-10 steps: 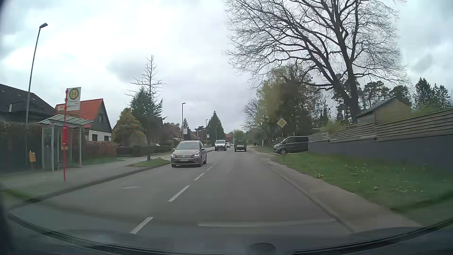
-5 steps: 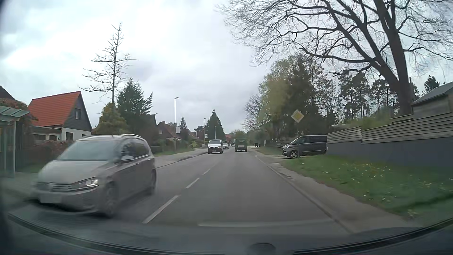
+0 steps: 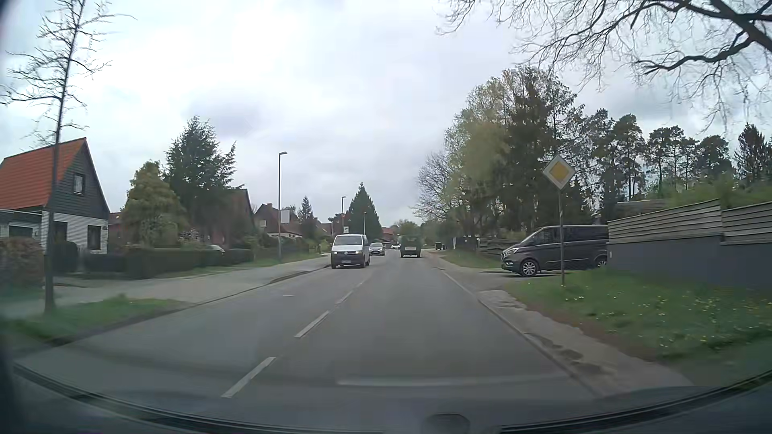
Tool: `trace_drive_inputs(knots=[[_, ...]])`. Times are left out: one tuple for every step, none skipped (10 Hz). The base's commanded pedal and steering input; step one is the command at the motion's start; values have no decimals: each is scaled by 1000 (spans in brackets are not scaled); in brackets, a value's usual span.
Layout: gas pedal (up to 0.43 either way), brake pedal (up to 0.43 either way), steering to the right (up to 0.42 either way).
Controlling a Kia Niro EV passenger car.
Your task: Follow the waypoints while adhering to traffic rules and regulations
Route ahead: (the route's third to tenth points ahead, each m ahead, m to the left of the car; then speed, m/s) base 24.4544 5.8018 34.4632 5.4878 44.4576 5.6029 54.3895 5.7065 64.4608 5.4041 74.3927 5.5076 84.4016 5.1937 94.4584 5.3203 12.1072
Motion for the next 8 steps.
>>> trace_drive_inputs(knots=[[197,0,-1],[220,0,-1],[220,0,-1],[220,0,-1],[220,0,-1],[220,0,-1],[220,0,-1],[220,0,-1]])
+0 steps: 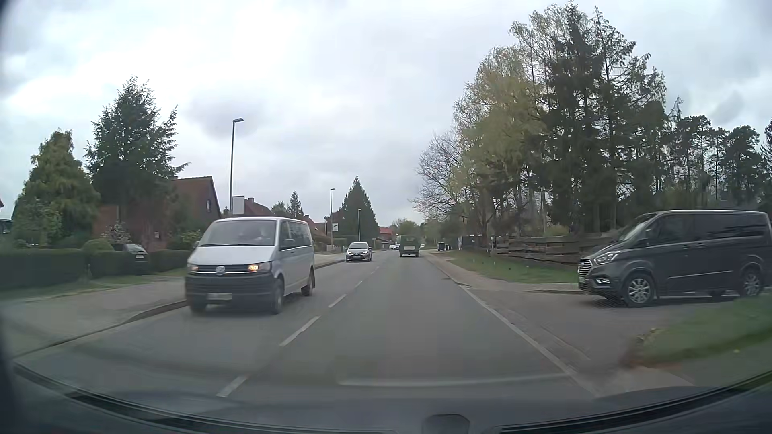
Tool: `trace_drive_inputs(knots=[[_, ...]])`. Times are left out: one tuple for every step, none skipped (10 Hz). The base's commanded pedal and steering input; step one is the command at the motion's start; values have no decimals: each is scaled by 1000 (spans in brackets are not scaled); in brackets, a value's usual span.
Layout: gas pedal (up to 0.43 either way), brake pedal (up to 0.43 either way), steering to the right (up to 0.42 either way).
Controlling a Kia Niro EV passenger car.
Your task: Follow the waypoints while adhering to traffic rules and regulations
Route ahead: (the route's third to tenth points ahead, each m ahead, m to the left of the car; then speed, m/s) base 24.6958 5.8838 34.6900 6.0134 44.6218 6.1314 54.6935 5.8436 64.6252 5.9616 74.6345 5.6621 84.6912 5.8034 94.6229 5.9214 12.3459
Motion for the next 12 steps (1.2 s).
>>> trace_drive_inputs(knots=[[220,0,-1],[220,0,-1],[220,0,-1],[220,0,-1],[220,0,-2],[220,0,-3],[220,0,-3],[220,0,-3],[220,0,-3],[220,0,-3],[220,0,-3],[220,0,-3]])
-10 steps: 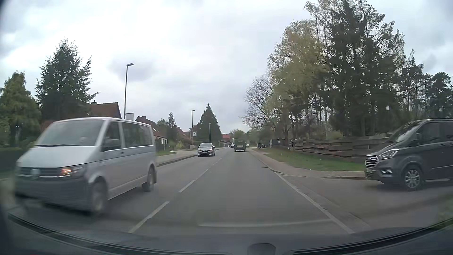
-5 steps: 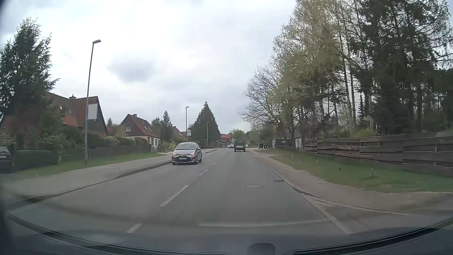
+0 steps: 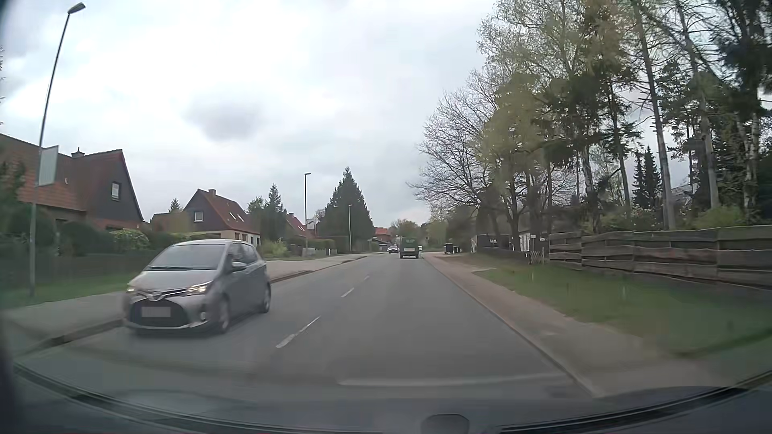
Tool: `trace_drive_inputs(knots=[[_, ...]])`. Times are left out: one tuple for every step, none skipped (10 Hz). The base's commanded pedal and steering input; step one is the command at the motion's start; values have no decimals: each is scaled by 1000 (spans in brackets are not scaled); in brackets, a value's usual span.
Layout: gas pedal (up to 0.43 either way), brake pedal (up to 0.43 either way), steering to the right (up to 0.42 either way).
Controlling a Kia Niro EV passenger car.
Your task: Follow the waypoints while adhering to traffic rules and regulations
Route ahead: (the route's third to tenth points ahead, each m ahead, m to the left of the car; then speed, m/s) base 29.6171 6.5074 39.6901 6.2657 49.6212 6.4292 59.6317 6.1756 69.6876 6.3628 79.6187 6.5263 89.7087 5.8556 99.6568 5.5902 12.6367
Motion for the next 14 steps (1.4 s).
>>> trace_drive_inputs(knots=[[220,0,-3],[220,0,-3],[220,0,-3],[220,0,-3],[220,0,-3],[220,0,-3],[220,0,-3],[220,0,-3],[220,0,-3],[220,0,-3],[220,0,-3],[220,0,-3],[220,0,-4],[220,0,-6]])
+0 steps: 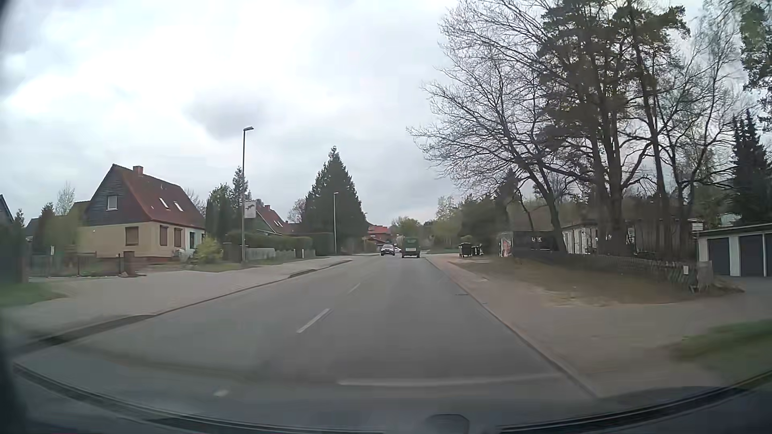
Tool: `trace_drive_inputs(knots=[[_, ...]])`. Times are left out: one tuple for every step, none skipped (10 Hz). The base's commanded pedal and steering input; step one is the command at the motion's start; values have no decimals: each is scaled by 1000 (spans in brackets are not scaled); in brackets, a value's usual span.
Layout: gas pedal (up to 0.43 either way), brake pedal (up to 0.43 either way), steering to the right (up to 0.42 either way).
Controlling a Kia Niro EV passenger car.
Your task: Follow the waypoints while adhering to traffic rules and regulations
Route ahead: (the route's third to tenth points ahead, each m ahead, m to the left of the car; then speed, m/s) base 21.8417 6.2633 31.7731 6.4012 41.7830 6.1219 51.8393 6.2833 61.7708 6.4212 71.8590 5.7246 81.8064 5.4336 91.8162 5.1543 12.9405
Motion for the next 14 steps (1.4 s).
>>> trace_drive_inputs(knots=[[220,0,-8],[220,0,-8],[220,0,-8],[220,0,-8],[220,0,-6],[220,0,-4],[209,0,-3],[209,0,-3],[209,0,-2],[197,0,-3],[189,0,-3],[169,0,-4],[169,0,-6],[169,0,-6]])
